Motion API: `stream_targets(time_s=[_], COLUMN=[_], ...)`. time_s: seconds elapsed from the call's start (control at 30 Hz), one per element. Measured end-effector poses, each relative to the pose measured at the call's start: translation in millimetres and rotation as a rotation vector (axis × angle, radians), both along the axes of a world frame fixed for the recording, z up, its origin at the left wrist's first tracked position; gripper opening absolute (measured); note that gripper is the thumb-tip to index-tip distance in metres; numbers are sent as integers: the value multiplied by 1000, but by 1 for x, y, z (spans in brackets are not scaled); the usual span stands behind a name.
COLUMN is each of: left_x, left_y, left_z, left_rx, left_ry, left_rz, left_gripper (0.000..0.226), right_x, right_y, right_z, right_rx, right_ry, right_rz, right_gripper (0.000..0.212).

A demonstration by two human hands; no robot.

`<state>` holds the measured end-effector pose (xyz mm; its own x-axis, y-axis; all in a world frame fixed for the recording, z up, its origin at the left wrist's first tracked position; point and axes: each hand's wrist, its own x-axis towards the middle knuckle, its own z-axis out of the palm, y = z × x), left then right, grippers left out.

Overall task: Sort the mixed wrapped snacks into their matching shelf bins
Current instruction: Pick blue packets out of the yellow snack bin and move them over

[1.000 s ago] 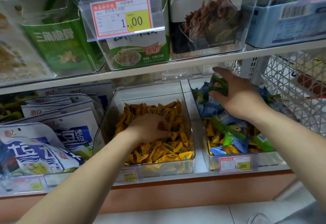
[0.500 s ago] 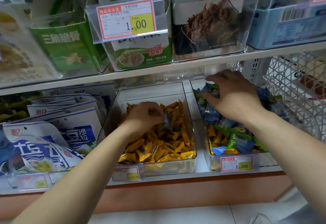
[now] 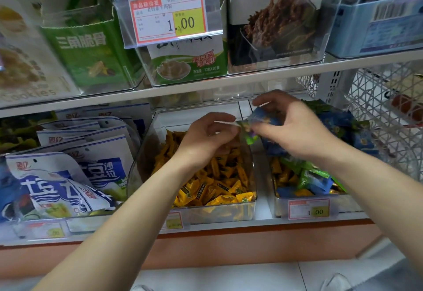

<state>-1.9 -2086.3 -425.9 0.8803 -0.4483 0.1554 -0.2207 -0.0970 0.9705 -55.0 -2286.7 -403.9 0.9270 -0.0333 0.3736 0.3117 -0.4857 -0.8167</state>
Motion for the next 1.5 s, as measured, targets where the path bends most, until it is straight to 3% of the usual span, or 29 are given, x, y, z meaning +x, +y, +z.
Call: stream_targets(time_s=[0.1, 0.23, 0.3, 0.37, 0.5, 0.63, 0.77, 0.87, 1.07, 1.27, 1.43, 1.5], left_x=[14, 31, 41, 50, 54, 60, 66, 70, 65, 77, 85, 80], left_y=[-6, -16, -17, -16, -21, -24, -18, -14, -7, 20, 46, 55], left_z=[-22, -51, -59, -64, -70, -71, -69, -70, -68, -40, -20, -14], left_rx=[391, 801, 955, 1040, 998, 957, 1056, 1094, 938, 734, 905, 1027], left_ry=[-212, -248, -280, -289, -195, -108, -52, 3, -47, -32, -192, -267], left_rz=[56, -64, -37, -33, -103, -190, -279, -356, -379, -87, 40, 93], left_gripper=[10, 11, 22, 27, 17, 38, 77, 93, 84, 55, 44, 49], right_x=[-7, -14, -15, -14, -11, -7, -3, 0, 3, 7, 9, 8], right_y=[-24, -29, -23, -20, -10, 1, -4, -4, -4, -2, -1, 2], right_z=[3, 0, -1, -1, -9, -23, -24, -25, -23, -20, -19, -19], right_rx=[-410, -792, -909, -892, -711, -905, -891, -892, -886, -879, -879, -885], right_ry=[27, 248, 233, 139, 44, 165, 209, 195, 225, 233, 225, 204], right_rz=[-139, -14, -49, -111, -73, 13, 44, 35, 41, 48, 46, 37], right_gripper=[33, 21, 24, 27, 33, 68, 73, 73, 75, 78, 74, 70])
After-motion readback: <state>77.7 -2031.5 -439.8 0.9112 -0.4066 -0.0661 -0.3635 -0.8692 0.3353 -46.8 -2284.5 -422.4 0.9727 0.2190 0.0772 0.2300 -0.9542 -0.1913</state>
